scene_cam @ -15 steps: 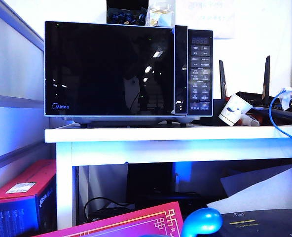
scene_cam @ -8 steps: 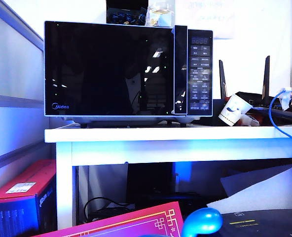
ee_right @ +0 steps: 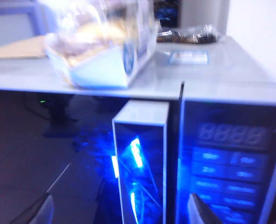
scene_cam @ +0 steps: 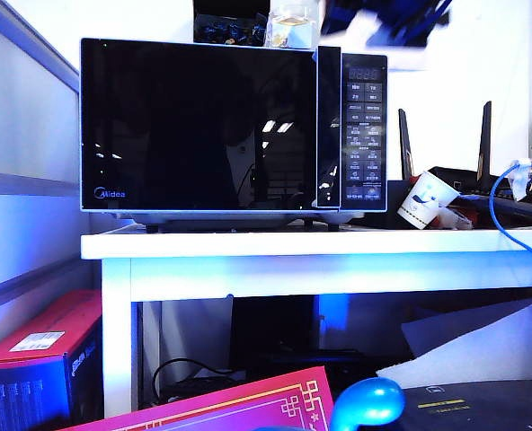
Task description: Open the microwave door, place the box of snacks from the top of the microwave inside, then close the microwave door.
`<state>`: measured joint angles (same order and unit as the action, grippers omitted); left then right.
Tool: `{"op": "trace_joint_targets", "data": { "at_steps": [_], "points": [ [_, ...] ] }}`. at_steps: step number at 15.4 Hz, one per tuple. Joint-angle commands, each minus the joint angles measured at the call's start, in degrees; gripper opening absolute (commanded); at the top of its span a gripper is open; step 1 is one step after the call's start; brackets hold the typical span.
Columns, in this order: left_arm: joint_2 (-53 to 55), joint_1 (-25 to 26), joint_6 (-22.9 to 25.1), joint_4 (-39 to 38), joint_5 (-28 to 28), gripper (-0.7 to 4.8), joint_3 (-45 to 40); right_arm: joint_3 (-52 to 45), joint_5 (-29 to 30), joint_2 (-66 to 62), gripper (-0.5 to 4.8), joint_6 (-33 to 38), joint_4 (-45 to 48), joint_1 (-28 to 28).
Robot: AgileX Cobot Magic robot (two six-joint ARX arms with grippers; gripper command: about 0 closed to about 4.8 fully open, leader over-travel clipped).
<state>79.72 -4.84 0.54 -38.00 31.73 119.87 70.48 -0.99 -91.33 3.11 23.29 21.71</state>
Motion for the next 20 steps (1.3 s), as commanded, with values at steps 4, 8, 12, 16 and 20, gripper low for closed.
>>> {"op": "trace_joint_targets", "data": {
  "at_steps": [4,8,12,16,20],
  "points": [
    [-0.2,-0.1,-0.1,0.7,0.1,-0.05,0.2,0.5,-7.1,-9.1,3.64,-0.1,12.3,0.5],
    [-0.2,-0.1,-0.1,0.4,0.2,-0.05,0.2,0.6,-6.8,-13.8,3.64,-0.1,16.6,0.5],
    [-0.2,-0.1,-0.1,0.3,0.5,-0.05,0.2,6.7,-6.4,-18.2,3.64,-0.2,14.4,0.8],
    [-0.2,-0.1,-0.1,0.3,0.5,-0.05,0.2,7.7,-6.6,-19.5,3.63,-0.2,14.1,0.9],
    [-0.2,-0.1,-0.1,-0.8,0.5,-0.05,0.2,7.7,-6.6,-20.2,2.43,-0.2,13.7,0.9]
  ]
}}
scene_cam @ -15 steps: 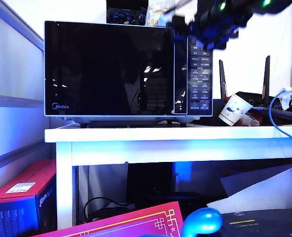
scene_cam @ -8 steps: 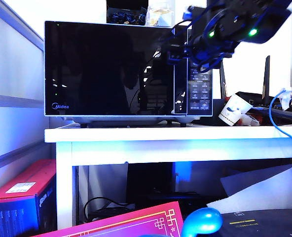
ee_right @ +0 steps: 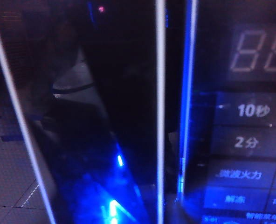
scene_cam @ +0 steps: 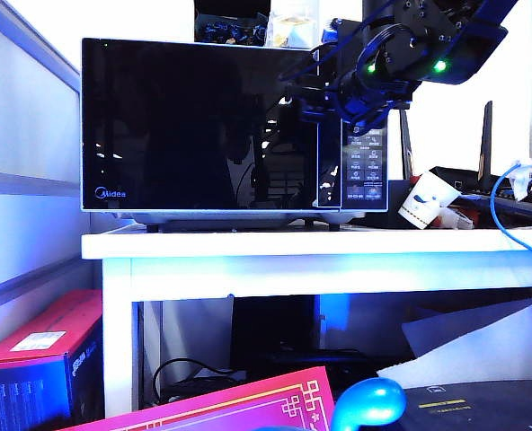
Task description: Open the microwave door, place the box of snacks from the top of the microwave inside, then close the microwave door.
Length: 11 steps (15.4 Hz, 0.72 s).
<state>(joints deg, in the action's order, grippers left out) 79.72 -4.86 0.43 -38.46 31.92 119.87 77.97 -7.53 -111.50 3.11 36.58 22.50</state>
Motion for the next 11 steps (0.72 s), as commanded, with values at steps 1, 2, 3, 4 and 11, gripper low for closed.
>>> {"op": "trace_joint_targets", "data": {
  "at_steps": [1,2,3,4,11],
  "points": [
    [-0.2,-0.1,0.0,-0.3,0.3,-0.05,0.2,0.2,0.0,0.0,2.31,-0.2,0.1,0.1],
    [-0.2,-0.1,0.1,-0.3,0.3,-0.05,0.2,0.2,0.1,0.0,1.57,-0.2,-0.2,0.1],
    [-0.2,-0.1,0.2,-0.3,0.3,-0.05,0.2,0.2,0.1,0.0,1.44,-0.2,-0.3,0.1],
    [-0.2,-0.1,0.2,-0.4,0.3,-0.05,0.2,0.2,0.2,0.0,1.44,-0.2,-0.3,0.1],
    [-0.2,0.0,0.2,-0.5,0.3,-0.05,0.2,0.2,0.1,3.3,1.44,-0.4,-7.7,0.4]
  ]
}}
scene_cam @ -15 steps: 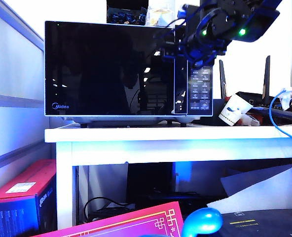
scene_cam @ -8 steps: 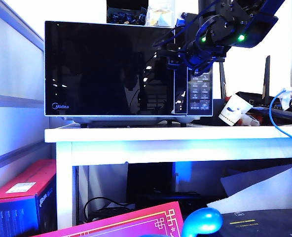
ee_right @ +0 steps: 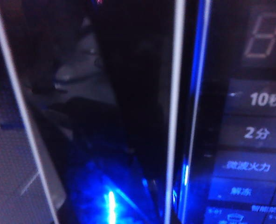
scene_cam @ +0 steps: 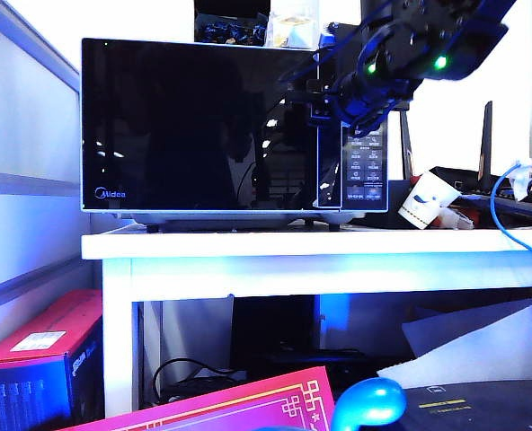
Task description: Open the microwave door, place the box of snacks from the top of the microwave inside, then close the microwave door.
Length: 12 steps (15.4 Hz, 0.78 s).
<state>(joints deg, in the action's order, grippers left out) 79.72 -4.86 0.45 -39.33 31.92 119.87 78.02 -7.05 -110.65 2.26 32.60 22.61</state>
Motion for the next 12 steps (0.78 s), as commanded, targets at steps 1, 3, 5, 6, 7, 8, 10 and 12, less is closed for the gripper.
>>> {"op": "trace_joint_targets", "data": {
  "at_steps": [1,3,5,6,7,8,10,12],
  "points": [
    [-0.2,-0.1,0.2,0.4,0.3,-0.05,0.2,0.2,-0.4,3.3,1.44,0.4,-5.0,0.3],
    [-0.2,0.0,0.2,0.4,0.3,-0.05,0.2,0.2,-0.5,4.1,1.49,0.3,-6.3,0.3],
    [-0.2,0.0,0.2,0.4,0.2,-0.05,0.2,0.2,-0.5,4.4,1.66,0.2,-7.1,0.3],
    [-0.2,0.0,0.2,0.4,0.3,-0.05,0.2,0.2,-0.5,4.7,2.93,0.2,-7.6,0.3],
    [-0.2,0.0,0.2,0.4,0.2,-0.05,0.2,0.2,-0.3,5.8,4.79,0.2,-9.0,0.3],
    [-0.2,0.0,0.2,0.4,0.3,-0.05,0.2,0.2,-0.4,6.8,4.79,0.2,-10.2,0.3],
    [-0.2,-0.1,0.2,0.4,0.3,-0.05,0.2,0.2,-1.0,9.9,4.79,-1.4,-14.3,0.2],
    [-0.2,-0.1,0.2,0.4,0.3,-0.05,0.2,0.2,-0.9,12.9,4.79,-4.1,-16.2,0.0]
  ]
}}
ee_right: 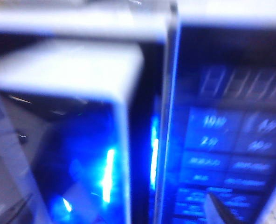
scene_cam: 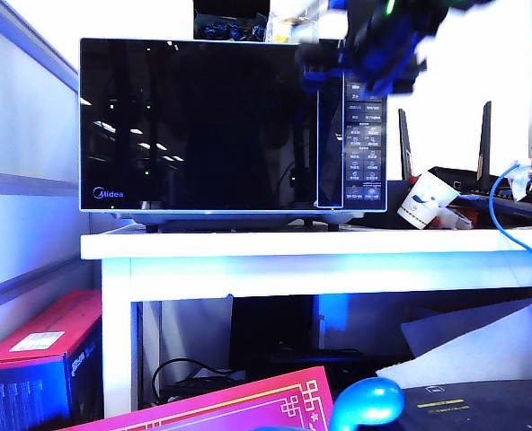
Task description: Open the microwave door, place the box of snacks from the top of the microwave inside, then close the microwave door.
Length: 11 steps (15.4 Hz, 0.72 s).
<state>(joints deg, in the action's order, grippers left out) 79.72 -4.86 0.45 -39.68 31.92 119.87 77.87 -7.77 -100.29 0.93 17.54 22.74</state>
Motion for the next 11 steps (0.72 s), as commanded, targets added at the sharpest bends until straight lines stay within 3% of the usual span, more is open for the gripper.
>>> {"op": "trace_joint_targets", "data": {
  "at_steps": [1,4,8,11],
  "points": [
    [-0.2,0.0,0.2,0.7,0.3,-0.05,0.2,0.3,0.0,3.5,4.79,-2.9,-1.5,-0.2],
    [-0.2,-0.1,0.2,0.7,0.3,-0.05,0.2,0.3,6.8,5.8,4.79,-2.9,-1.9,-2.4],
    [-0.2,-0.1,0.2,0.5,0.3,-0.05,0.2,0.3,32.1,6.0,4.79,-0.5,-3.1,-10.0],
    [-0.2,-0.1,0.2,0.4,0.3,-0.05,0.2,0.3,41.1,5.1,4.79,-0.1,-1.6,-12.7]
  ]
}}
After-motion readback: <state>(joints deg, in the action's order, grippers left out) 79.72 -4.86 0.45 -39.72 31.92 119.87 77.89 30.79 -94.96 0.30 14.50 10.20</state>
